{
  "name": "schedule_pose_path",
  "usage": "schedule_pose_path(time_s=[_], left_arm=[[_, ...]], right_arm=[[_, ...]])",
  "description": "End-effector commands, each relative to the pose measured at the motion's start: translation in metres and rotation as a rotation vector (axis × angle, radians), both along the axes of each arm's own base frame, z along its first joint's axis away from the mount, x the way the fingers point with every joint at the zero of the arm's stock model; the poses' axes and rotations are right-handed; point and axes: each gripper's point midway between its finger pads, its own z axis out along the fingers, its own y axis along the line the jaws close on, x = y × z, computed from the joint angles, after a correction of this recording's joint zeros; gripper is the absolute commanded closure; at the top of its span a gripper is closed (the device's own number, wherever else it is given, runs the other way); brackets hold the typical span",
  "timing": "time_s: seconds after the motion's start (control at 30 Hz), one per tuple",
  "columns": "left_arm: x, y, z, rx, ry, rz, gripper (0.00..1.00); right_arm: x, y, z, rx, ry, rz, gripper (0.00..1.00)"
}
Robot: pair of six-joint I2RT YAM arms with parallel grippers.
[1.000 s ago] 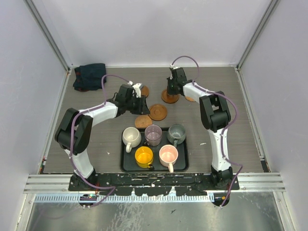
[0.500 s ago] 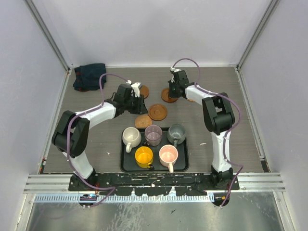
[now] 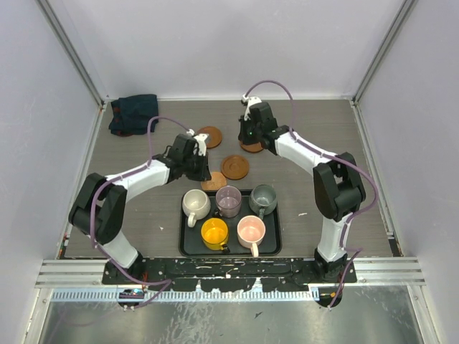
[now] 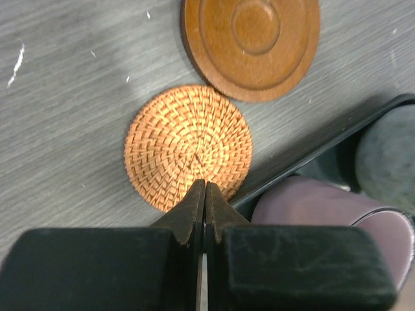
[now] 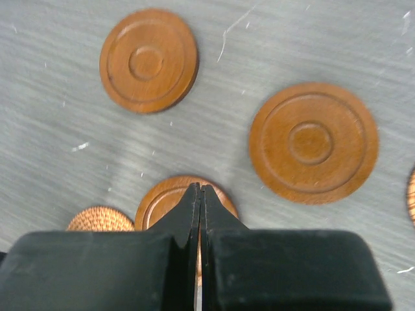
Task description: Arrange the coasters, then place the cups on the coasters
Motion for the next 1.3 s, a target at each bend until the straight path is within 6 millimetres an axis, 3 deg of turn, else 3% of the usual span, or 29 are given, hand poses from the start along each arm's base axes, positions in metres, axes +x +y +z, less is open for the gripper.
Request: schedule_pose_path(time_s=[0.0,0.3,0.67,0.93,1.27], left_arm=[[-0.011,0.005,-0.009,0.054,0.012,-0.019,1.0],[-0.012,-0.004,-0.025,0.04,0.032,-0.029,1.0],[0.003,-0.019,-0.038,0.001,0.047,-0.017,0.97],[0.009,-0.017,-0.052,0.032,0.07,0.014,0.96],[0.01,-0.012,-0.036,0.045,0.03,0.012,0.96]], right_arm=[[-0.023,0.012,-0.009,-0.033,0.023,0.037,0.99],[-0.051,0.019,-0.041,-0.071,0.101,0.065,0.99],[-0.07,0.02,-0.069,-0.096,0.187,0.076,0.99],[-0.076,0.021,-0.089,-0.11,0.24,0.076,0.99],[-0.071,0.017,-0.113,-0.155,0.277,0.042,0.99]])
